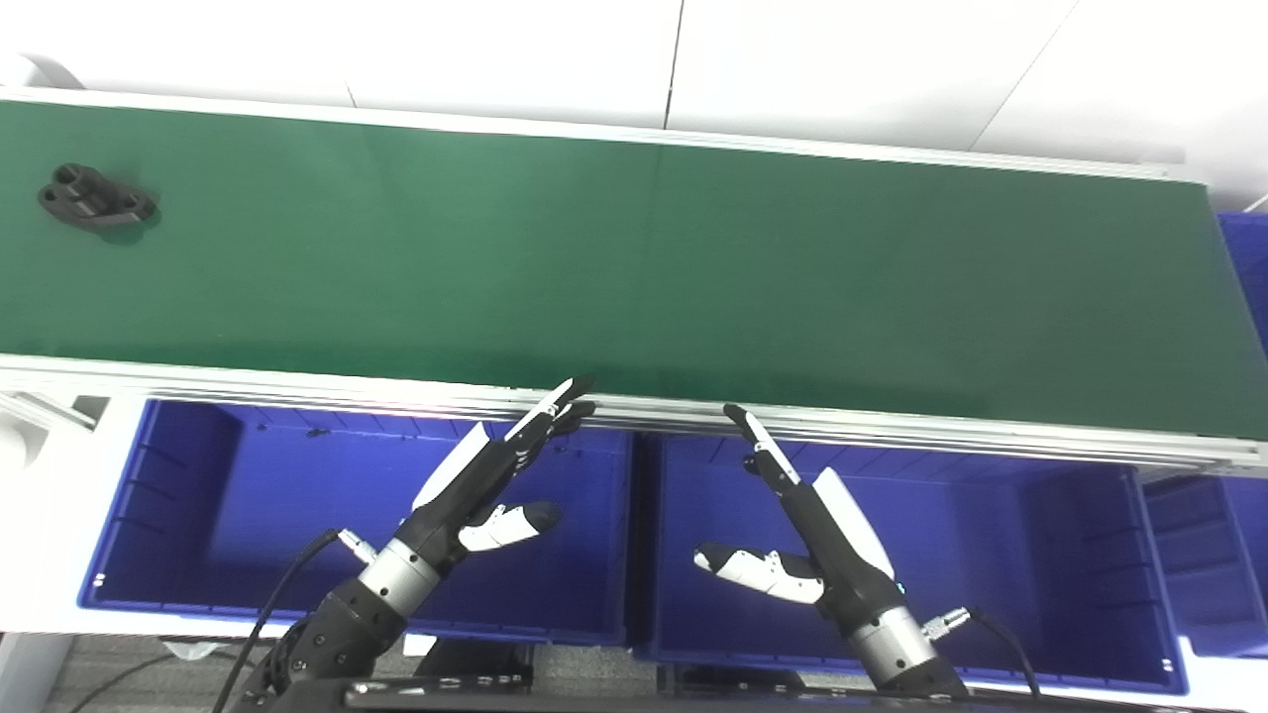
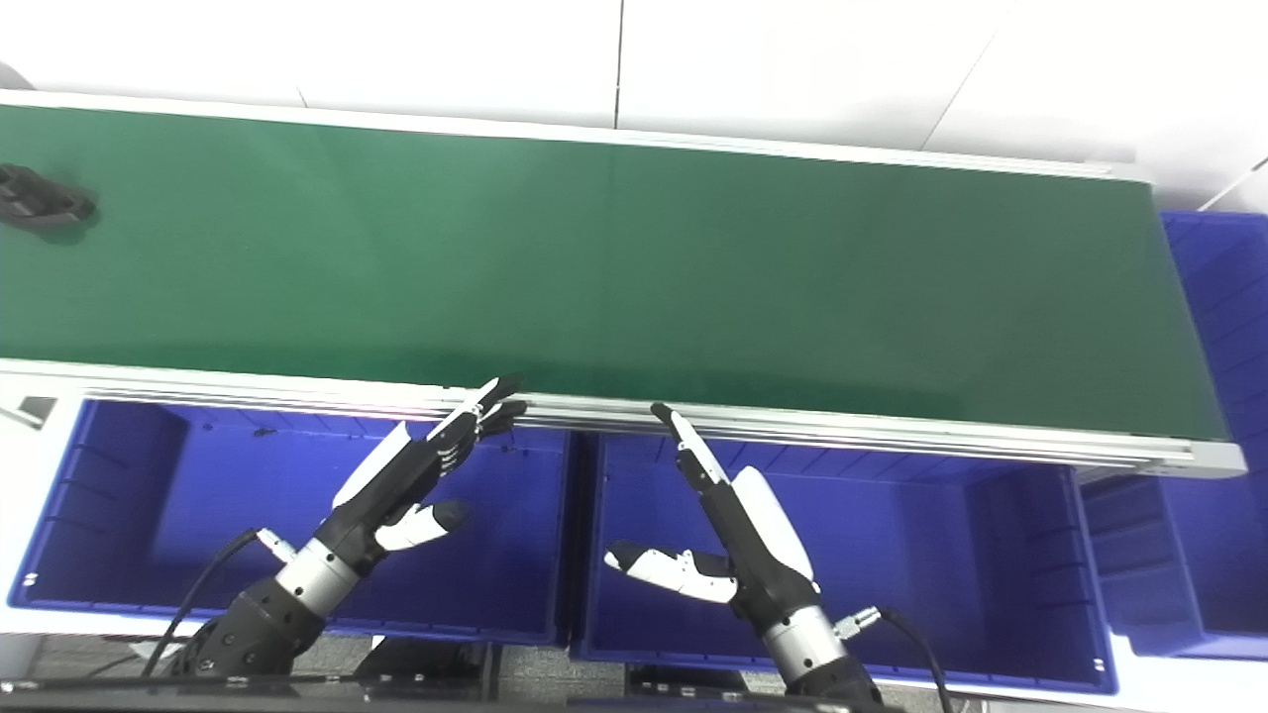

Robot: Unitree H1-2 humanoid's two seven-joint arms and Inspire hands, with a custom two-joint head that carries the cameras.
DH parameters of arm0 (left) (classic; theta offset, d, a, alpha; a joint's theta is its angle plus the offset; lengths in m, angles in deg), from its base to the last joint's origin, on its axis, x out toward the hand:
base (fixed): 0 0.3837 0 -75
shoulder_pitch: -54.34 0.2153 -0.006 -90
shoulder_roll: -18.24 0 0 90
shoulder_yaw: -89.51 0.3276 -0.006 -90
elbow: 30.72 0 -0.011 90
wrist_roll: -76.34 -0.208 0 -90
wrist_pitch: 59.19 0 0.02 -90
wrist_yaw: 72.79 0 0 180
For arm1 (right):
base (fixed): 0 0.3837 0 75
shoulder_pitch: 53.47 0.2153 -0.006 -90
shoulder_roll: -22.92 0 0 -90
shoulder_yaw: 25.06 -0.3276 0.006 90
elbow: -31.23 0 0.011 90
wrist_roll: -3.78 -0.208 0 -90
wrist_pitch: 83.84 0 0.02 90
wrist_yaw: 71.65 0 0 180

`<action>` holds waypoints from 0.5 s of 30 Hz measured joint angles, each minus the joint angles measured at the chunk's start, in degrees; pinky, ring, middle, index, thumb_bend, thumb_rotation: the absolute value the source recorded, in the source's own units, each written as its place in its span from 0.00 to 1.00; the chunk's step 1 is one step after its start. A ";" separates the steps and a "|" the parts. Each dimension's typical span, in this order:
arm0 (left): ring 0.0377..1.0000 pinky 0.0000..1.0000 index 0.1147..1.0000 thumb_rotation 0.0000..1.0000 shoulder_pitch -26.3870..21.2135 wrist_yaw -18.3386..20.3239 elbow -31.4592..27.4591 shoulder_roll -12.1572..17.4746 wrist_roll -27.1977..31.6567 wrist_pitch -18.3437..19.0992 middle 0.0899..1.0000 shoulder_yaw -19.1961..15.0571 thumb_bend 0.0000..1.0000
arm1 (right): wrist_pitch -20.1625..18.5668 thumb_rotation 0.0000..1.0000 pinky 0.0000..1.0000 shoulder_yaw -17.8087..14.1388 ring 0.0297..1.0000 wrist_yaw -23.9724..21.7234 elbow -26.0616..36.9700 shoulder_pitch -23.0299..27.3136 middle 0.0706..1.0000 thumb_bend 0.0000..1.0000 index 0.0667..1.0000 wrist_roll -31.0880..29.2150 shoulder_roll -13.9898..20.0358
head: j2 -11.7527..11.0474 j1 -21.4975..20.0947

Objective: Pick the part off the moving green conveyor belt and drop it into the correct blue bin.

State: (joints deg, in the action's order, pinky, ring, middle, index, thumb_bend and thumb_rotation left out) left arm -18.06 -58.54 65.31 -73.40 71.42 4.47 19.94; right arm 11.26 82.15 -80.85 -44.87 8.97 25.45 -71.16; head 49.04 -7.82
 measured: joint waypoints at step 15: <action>1.00 1.00 1.00 0.90 0.30 -0.41 -0.49 0.31 -1.21 -0.02 1.00 0.41 0.71 | -0.15 1.00 1.00 -1.03 1.00 -1.85 -0.35 -0.52 1.00 0.83 1.00 -12.77 0.15 | -0.09 0.35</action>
State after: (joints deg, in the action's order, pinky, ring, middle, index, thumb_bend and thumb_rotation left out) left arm -17.76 -58.95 64.81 -73.09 70.21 4.45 20.35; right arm 11.11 81.12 -82.71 -45.22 8.44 12.68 -71.01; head 48.96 -7.47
